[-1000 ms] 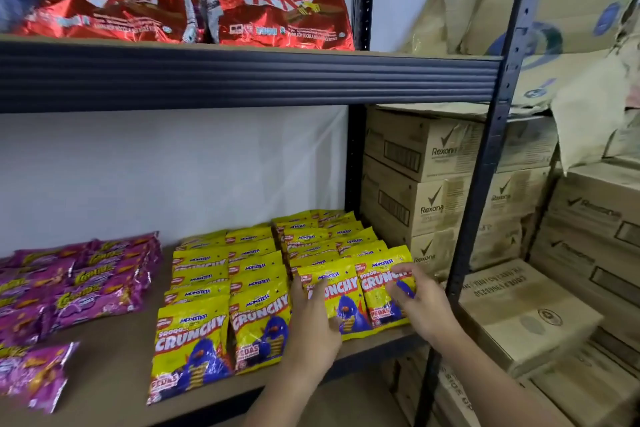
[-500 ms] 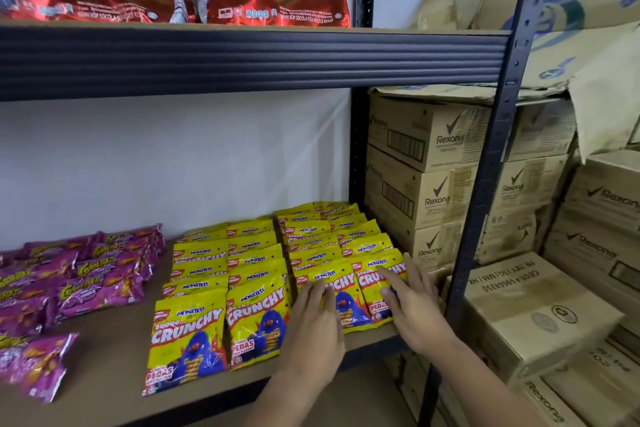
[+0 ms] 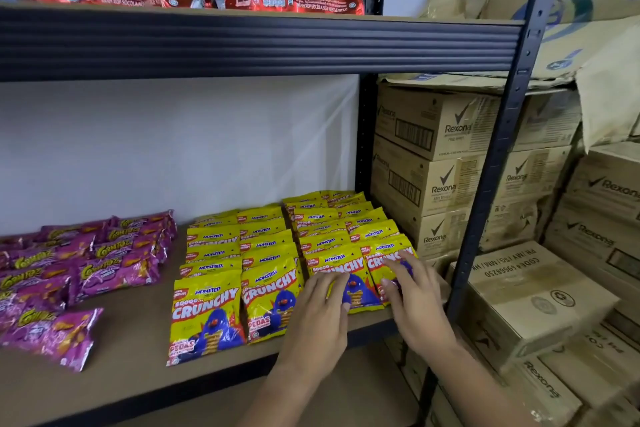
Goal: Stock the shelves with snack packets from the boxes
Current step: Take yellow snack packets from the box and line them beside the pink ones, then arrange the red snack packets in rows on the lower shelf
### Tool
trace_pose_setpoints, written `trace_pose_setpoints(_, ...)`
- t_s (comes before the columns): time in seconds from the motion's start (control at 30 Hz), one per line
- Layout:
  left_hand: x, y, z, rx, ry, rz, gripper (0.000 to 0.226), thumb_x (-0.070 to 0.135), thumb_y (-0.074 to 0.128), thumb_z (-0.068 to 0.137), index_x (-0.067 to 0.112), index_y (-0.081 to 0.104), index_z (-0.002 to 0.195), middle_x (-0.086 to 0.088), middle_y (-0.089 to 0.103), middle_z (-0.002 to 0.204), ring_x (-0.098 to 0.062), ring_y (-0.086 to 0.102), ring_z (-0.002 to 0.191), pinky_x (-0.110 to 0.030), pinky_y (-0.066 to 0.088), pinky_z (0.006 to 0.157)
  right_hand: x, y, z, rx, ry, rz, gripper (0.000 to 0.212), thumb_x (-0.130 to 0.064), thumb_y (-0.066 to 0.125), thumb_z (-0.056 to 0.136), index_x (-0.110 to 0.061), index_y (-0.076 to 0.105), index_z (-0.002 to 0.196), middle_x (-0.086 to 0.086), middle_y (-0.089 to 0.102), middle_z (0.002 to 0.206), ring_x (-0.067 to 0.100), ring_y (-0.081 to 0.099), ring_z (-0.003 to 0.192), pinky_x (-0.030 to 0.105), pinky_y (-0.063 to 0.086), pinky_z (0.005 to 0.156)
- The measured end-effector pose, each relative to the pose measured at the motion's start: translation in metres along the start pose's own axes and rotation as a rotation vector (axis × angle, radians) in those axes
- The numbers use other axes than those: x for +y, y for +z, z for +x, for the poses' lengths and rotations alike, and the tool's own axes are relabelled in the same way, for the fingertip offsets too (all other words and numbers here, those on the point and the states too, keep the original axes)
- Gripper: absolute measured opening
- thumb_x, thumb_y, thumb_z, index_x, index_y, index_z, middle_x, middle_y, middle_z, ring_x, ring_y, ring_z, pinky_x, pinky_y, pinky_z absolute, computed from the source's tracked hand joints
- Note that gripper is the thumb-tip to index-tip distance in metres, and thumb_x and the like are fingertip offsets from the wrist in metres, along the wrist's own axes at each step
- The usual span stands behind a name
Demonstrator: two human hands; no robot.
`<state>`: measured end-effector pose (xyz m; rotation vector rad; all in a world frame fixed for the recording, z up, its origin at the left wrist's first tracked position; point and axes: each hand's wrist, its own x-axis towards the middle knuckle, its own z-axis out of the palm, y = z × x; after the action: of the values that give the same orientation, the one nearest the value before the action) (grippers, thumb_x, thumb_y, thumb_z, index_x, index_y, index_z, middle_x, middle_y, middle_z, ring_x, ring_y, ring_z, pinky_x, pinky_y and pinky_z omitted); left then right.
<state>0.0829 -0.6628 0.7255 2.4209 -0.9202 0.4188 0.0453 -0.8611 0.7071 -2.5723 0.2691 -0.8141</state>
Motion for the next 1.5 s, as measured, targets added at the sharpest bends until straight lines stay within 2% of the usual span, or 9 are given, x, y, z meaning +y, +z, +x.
trace_pose_setpoints(0.13,-0.013,-0.010,-0.025,0.092,0.062,-0.147,0.028,0.032,0.045,0.104,0.029,0.051,0.131,0.015,0.048,0.127,-0.002,0.042,0.120,-0.021,0.044,0.098,-0.026,0.003,-0.028,0.113,-0.162,0.106,0.031,-0.039,0.049,0.101,-0.021,0.061,0.124,-0.008,0.051,0.122,0.012,0.045,0.116,0.038,0.048,0.092)
trace_pose_setpoints(0.33,-0.058,-0.027,-0.086,0.153,0.138,-0.272,0.017,0.029,0.055,0.099,0.028,0.059,0.116,0.017,0.053,0.112,0.000,0.053,0.106,-0.015,0.047,0.083,-0.088,0.019,-0.079,0.074,-0.286,0.237,0.024,-0.036,0.055,0.098,-0.018,0.062,0.112,-0.014,0.053,0.111,0.009,0.055,0.107,0.021,0.046,0.089)
trace_pose_setpoints(0.47,-0.102,-0.034,-0.139,0.215,0.141,-0.343,0.016,0.009,0.065,0.091,0.014,0.066,0.107,0.006,0.061,0.104,-0.011,0.060,0.095,-0.024,0.049,0.085,-0.125,0.051,-0.118,0.010,-0.315,0.245,0.019,-0.028,0.060,0.097,-0.014,0.065,0.109,-0.007,0.058,0.103,0.014,0.058,0.098,0.030,0.049,0.086)
trace_pose_setpoints(0.57,-0.147,-0.037,-0.189,0.169,0.090,-0.329,0.019,0.008,0.068,0.090,0.015,0.067,0.108,0.004,0.064,0.104,-0.015,0.063,0.097,-0.022,0.048,0.090,-0.151,0.088,-0.155,-0.067,-0.283,0.222,0.018,-0.027,0.061,0.096,-0.014,0.064,0.107,-0.004,0.059,0.098,0.017,0.059,0.095,0.033,0.048,0.090)
trace_pose_setpoints(0.77,-0.241,-0.005,-0.292,0.005,-0.119,-0.280,0.026,0.008,0.073,0.084,0.016,0.066,0.108,0.004,0.065,0.105,-0.014,0.064,0.097,-0.023,0.049,0.088,-0.181,0.183,-0.237,-0.262,-0.128,0.291,0.019,-0.028,0.068,0.091,-0.016,0.067,0.105,-0.006,0.063,0.101,0.003,0.059,0.082,0.014,0.045,0.083)
trace_pose_setpoints(1.0,-0.344,0.128,-0.411,-0.249,-0.527,-0.207,0.033,0.017,0.070,0.088,0.021,0.065,0.121,-0.003,0.072,0.107,-0.024,0.070,0.095,-0.028,0.052,0.084,-0.133,0.347,-0.330,-0.656,-0.074,0.239,0.025,-0.045,0.059,0.089,-0.034,0.062,0.111,-0.013,0.062,0.111,0.011,0.064,0.099,0.035,0.054,0.084)
trace_pose_setpoints(1.1,-0.377,0.196,-0.458,-0.402,-0.669,-0.195,0.043,0.022,0.064,0.094,0.026,0.055,0.135,-0.003,0.065,0.125,-0.022,0.066,0.110,-0.035,0.052,0.095,-0.100,0.411,-0.369,-0.812,-0.118,0.158,0.030,-0.037,0.063,0.088,-0.035,0.063,0.119,-0.012,0.061,0.119,0.009,0.060,0.108,0.014,0.042,0.095)
trace_pose_setpoints(1.33,-0.435,0.307,-0.501,-0.570,-0.463,0.037,0.066,0.034,0.073,0.085,0.028,0.046,0.145,0.005,0.049,0.146,-0.018,0.043,0.135,-0.032,0.034,0.114,-0.045,0.526,-0.425,-1.068,-0.365,-0.014,0.068,-0.024,0.067,0.086,-0.023,0.041,0.149,-0.006,0.040,0.151,0.011,0.033,0.138,0.020,0.019,0.116)
trace_pose_setpoints(1.5,-0.447,0.332,-0.510,-0.534,-0.355,0.174,0.059,0.034,0.077,0.080,0.035,0.054,0.134,0.009,0.053,0.131,-0.019,0.051,0.123,-0.037,0.042,0.106,-0.032,0.557,-0.440,-1.046,-0.365,-0.073,0.087,-0.031,0.081,0.073,-0.032,0.036,0.148,-0.005,0.044,0.150,0.017,0.040,0.136,0.028,0.031,0.112)
